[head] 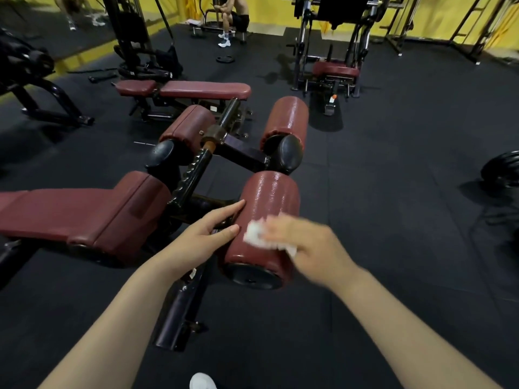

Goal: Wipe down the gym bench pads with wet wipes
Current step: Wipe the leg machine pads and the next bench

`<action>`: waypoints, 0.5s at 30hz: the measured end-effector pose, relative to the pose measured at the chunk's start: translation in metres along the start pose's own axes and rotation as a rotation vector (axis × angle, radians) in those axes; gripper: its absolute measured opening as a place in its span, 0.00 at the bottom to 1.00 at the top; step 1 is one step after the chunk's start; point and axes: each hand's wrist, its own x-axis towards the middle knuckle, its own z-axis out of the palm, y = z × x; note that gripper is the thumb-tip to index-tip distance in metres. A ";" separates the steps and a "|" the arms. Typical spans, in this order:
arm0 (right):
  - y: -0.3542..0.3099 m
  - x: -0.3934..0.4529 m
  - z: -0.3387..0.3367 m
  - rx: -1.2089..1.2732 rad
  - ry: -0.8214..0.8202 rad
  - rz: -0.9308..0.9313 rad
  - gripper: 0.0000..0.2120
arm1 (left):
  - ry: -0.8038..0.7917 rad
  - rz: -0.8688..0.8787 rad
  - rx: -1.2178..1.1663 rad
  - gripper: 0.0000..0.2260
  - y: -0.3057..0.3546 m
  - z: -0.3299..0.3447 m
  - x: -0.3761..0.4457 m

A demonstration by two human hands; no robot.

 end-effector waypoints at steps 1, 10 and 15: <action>0.016 0.016 -0.002 -0.036 0.072 0.067 0.20 | -0.007 -0.002 -0.027 0.21 0.001 0.000 0.000; -0.002 0.015 0.017 0.033 0.154 0.177 0.23 | 0.082 -0.096 -0.024 0.28 -0.011 0.008 -0.002; -0.006 -0.003 0.005 -0.017 -0.009 -0.069 0.20 | 0.066 -0.132 -0.033 0.25 -0.014 0.009 -0.001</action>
